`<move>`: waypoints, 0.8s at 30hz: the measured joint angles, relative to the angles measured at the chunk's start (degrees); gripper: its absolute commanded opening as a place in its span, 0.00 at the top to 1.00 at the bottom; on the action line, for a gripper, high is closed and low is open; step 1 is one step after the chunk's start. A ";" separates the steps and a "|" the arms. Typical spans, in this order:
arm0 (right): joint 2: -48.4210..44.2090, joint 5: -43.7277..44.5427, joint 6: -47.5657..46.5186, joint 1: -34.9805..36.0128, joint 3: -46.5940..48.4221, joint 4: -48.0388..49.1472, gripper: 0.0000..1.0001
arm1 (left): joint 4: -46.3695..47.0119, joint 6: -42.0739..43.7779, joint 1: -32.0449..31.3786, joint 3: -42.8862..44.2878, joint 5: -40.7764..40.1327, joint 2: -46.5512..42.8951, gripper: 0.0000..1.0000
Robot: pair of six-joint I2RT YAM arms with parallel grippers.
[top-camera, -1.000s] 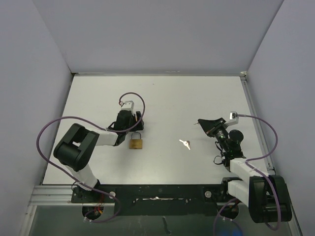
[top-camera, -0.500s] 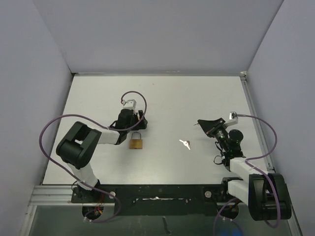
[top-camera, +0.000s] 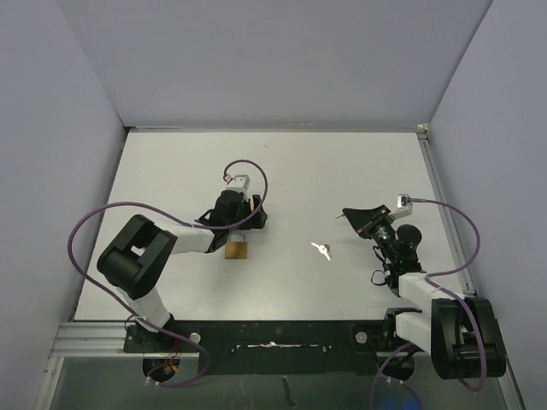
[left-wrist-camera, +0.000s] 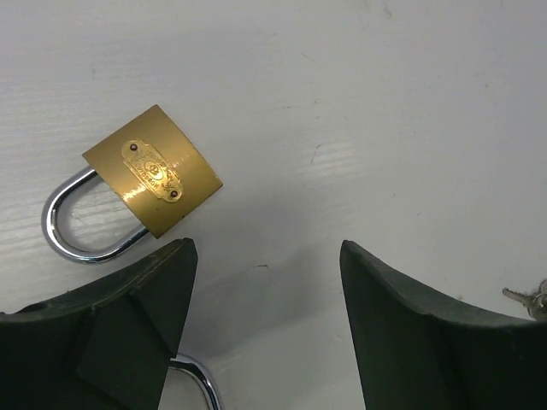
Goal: Unlock with the key
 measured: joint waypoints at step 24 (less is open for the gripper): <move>-5.11 -2.32 -0.85 -0.02 0.00 -1.44 1.00 | -10.05 29.94 9.73 7.02 20.55 -0.87 0.33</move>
